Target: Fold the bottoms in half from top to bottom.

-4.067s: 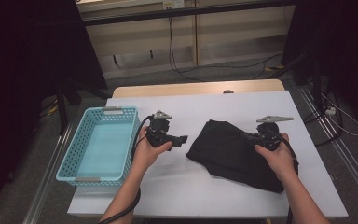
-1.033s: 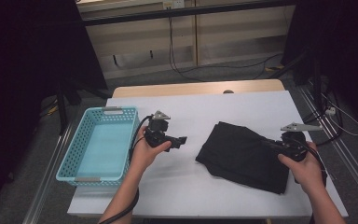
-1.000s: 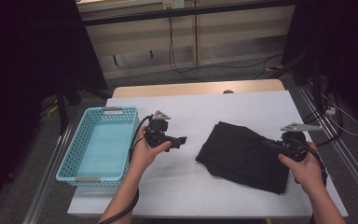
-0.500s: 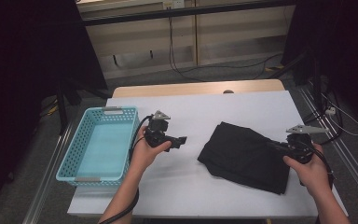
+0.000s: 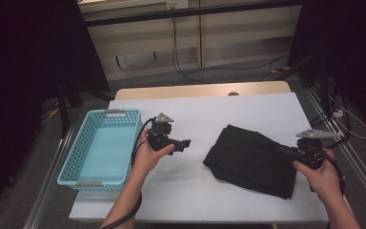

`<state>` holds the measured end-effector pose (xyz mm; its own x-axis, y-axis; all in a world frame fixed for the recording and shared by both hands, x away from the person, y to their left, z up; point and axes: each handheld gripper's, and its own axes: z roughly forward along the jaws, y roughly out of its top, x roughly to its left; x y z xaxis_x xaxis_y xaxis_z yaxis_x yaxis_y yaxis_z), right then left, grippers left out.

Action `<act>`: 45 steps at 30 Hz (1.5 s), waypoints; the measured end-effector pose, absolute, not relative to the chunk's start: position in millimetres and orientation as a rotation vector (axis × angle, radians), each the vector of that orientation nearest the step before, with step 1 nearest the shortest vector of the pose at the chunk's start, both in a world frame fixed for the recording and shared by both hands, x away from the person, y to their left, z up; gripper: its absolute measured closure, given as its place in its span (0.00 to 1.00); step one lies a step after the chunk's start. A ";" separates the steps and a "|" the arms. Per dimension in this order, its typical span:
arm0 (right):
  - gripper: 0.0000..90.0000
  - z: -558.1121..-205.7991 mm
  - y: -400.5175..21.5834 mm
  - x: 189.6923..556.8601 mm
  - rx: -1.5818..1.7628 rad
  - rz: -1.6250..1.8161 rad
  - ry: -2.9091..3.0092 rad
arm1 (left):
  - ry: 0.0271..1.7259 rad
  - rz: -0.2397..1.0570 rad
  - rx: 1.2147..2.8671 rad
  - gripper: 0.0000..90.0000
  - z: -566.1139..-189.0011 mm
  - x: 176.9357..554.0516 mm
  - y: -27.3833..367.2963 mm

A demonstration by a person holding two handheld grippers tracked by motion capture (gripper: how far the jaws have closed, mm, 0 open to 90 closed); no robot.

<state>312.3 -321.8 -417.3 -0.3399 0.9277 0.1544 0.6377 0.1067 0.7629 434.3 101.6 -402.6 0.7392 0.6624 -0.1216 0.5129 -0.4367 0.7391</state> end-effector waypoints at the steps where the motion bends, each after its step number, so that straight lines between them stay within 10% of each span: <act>1: 0.93 -417.3 -322.5 311.8 1.531 1.096 2.026 | 0.883 0.233 2.128 0.07 -402.6 434.1 101.4; 38: 0.92 -412.3 -356.2 285.9 1.593 1.098 1.937 | 0.869 0.244 2.129 0.07 -399.8 429.6 100.1; 45: 0.63 -410.6 -349.4 288.2 1.551 1.058 1.924 | 0.871 0.248 2.135 0.07 -401.8 429.4 98.2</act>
